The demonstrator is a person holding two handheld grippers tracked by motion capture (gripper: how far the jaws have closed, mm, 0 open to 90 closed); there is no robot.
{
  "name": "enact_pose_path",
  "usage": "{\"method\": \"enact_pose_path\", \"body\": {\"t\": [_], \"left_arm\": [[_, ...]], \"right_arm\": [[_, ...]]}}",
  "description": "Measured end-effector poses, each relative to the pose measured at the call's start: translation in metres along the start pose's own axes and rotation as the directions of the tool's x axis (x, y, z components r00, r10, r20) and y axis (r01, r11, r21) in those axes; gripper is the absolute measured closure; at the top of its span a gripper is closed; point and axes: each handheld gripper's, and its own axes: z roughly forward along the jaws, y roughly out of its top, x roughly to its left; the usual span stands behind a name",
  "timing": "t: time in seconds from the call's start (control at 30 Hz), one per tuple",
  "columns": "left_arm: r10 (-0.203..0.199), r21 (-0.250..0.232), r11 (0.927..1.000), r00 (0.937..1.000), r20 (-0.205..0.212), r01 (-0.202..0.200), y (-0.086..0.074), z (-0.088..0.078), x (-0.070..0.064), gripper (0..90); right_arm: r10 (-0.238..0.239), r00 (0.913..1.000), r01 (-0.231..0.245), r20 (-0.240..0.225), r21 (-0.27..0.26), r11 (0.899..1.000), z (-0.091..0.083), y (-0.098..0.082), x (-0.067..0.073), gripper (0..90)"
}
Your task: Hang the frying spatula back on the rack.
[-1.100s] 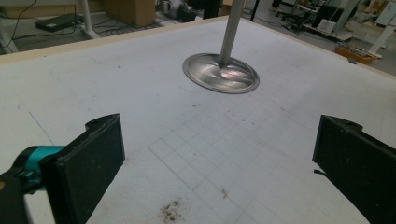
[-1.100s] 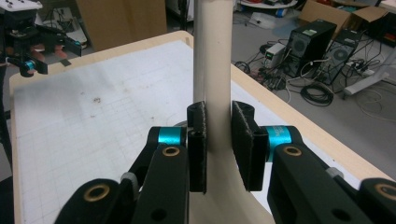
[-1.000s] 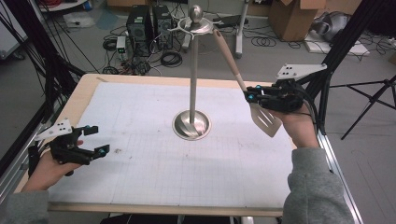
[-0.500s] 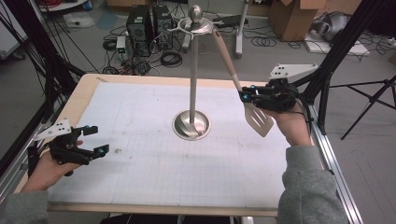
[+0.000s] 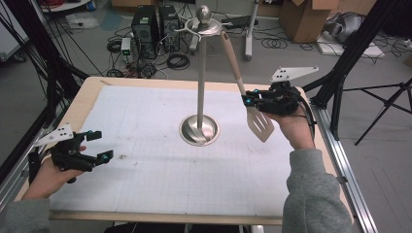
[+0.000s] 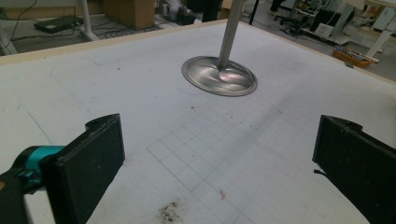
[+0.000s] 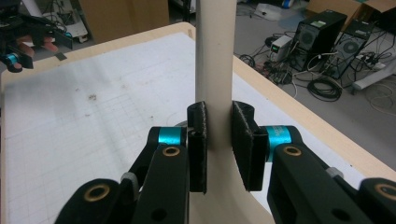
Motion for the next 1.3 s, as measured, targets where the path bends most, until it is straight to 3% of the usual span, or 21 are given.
{"method": "enact_pose_path", "body": {"t": [1.3], "left_arm": [[-0.006, -0.003, 1.0, 0.9999, -0.015, 0.006, -0.002, -0.007, 0.0, 2.6]], "right_arm": [[0.0, 0.9996, -0.001, -0.027, -0.012, 1.0, 0.043, 0.0, -0.002, 76.8]]}}
